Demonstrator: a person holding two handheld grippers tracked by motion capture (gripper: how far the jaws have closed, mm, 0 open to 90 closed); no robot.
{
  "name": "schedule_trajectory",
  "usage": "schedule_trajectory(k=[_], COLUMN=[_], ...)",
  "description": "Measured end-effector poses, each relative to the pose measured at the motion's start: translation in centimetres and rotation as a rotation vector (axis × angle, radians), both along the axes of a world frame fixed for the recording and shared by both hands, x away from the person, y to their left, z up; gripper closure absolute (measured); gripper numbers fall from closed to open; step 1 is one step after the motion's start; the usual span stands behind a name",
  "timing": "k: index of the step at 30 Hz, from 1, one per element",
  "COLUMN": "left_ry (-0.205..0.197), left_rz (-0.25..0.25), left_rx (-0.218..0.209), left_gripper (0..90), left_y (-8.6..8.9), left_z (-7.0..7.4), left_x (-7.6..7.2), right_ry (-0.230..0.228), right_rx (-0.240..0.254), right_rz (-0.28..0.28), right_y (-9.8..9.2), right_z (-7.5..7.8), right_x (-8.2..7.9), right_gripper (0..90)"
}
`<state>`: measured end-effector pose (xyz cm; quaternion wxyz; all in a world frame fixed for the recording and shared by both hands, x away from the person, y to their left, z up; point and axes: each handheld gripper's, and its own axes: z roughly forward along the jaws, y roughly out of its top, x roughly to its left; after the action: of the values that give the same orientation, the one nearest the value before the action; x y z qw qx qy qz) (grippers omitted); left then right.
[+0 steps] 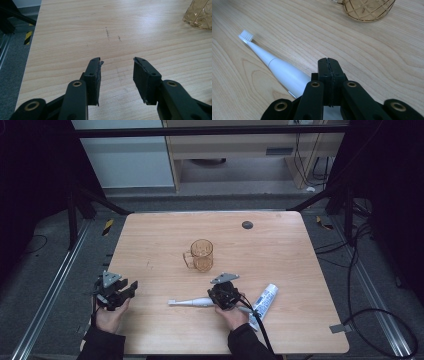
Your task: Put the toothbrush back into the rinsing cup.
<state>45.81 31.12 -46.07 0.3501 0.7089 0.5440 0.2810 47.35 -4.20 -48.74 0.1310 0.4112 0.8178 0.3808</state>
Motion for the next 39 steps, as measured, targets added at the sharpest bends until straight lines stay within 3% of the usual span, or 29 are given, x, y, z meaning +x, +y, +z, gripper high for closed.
schedule_trajectory(k=[10,16,23,39], left_ry=[-0.004,-0.002,-0.002,0.0], left_rz=[0.001,-0.002,0.002,0.005], left_rx=[-0.003,0.0,0.001,-0.001], left_gripper=[57.3,57.4,57.4,57.4], left_y=[0.0,-0.1,0.0,0.0], left_z=[0.1,0.0,0.0,-0.1], left_x=[-0.1,-0.1,-0.1,-0.1], right_ry=[-0.02,-0.024,0.001,0.019], right_rx=[0.018,-0.026,-0.062,-0.062], right_rz=[-0.016,-0.046,-0.073,-0.039], right_y=[-1.1,-3.7,-5.9,-7.2], right_z=[0.9,1.6,1.1,0.6], right_x=[-0.1,-0.4,-1.2,-3.0], right_gripper=[90.0,90.0,90.0,90.0])
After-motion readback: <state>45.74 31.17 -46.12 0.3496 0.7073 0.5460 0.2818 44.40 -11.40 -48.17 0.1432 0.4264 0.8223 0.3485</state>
